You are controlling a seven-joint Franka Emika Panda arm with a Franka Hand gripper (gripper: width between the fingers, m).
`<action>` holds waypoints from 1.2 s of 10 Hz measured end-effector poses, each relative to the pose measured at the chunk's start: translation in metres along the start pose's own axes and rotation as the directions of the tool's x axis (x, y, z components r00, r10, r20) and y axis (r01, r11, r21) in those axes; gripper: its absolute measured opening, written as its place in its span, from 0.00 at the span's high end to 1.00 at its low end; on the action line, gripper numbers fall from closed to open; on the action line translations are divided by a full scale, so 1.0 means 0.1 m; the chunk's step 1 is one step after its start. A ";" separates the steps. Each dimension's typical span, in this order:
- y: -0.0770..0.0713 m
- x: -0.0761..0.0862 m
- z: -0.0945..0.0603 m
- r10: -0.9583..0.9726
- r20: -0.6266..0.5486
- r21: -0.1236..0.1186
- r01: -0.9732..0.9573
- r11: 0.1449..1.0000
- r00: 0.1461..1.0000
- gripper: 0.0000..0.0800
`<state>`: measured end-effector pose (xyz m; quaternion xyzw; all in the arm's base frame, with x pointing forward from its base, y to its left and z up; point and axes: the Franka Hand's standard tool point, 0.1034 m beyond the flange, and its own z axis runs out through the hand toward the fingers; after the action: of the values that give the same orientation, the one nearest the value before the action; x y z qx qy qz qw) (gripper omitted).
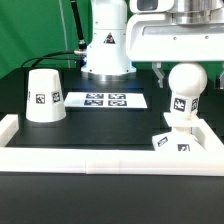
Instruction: Assemble lamp
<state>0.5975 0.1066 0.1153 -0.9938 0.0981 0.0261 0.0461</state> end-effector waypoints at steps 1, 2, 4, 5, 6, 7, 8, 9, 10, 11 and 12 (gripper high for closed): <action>0.03 0.01 0.01 -0.137 -0.017 -0.029 0.137 0.990 0.990 0.13; 0.04 0.03 0.01 -0.263 -0.020 -0.057 0.262 0.963 0.965 0.13; 0.04 0.04 -0.01 -0.428 -0.010 -0.065 0.426 0.902 0.904 0.13; 0.04 0.04 -0.01 -0.487 -0.006 -0.065 0.486 0.872 0.873 0.13; 0.04 0.04 -0.02 -0.533 -0.002 -0.065 0.532 0.844 0.846 0.13; 0.05 0.03 -0.01 -0.560 0.002 -0.065 0.559 0.827 0.828 0.13; 0.05 0.02 -0.01 -0.622 0.009 -0.065 0.621 0.781 0.783 0.13; 0.05 0.00 -0.01 -0.644 0.012 -0.064 0.643 0.763 0.765 0.13; 0.05 -0.02 0.00 -0.644 0.014 -0.063 0.643 0.763 0.765 0.13; 0.05 -0.03 0.00 -0.641 0.015 -0.063 0.641 0.765 0.767 0.13; 0.05 -0.03 0.00 -0.641 0.015 -0.063 0.641 0.765 0.767 0.13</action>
Offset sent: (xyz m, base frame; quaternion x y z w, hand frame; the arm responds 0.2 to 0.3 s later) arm 0.0035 0.0002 0.0051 -0.0063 -0.0093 -0.2474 0.9688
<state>0.5935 0.1021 0.1149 -0.9686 -0.2477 0.0084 0.0201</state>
